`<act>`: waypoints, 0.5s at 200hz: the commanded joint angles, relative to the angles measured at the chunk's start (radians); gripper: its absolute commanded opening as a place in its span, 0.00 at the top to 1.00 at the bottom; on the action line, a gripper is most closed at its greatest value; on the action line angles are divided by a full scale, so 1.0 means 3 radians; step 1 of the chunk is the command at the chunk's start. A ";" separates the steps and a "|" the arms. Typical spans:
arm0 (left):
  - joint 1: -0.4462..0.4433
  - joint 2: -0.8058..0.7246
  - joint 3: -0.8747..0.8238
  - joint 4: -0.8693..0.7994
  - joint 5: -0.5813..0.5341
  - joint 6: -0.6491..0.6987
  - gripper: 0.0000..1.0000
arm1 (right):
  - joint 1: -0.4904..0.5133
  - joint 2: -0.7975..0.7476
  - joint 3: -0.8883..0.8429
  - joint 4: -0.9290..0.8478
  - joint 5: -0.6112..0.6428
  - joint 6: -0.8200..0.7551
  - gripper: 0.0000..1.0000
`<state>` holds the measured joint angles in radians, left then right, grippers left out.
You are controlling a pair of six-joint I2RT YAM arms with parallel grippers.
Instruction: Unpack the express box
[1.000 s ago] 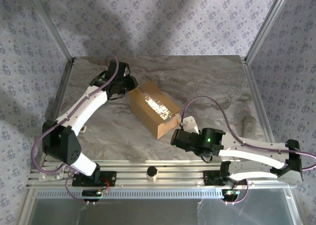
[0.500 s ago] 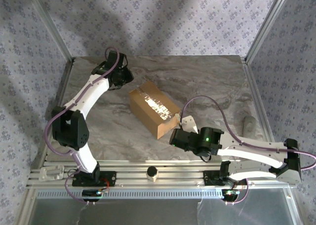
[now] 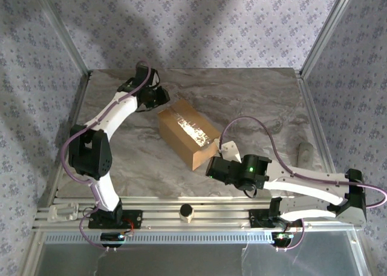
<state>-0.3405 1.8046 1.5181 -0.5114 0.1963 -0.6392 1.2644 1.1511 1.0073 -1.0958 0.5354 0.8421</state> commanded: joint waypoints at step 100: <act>-0.0062 0.0040 -0.0329 0.0449 0.0501 -0.0007 0.79 | -0.0184 -0.0068 0.0115 0.0215 -0.0236 -0.0114 1.00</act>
<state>-0.3443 1.8046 1.4292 -0.3874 0.2935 -0.6441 1.2331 1.1545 1.0183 -1.0767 0.4961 0.8375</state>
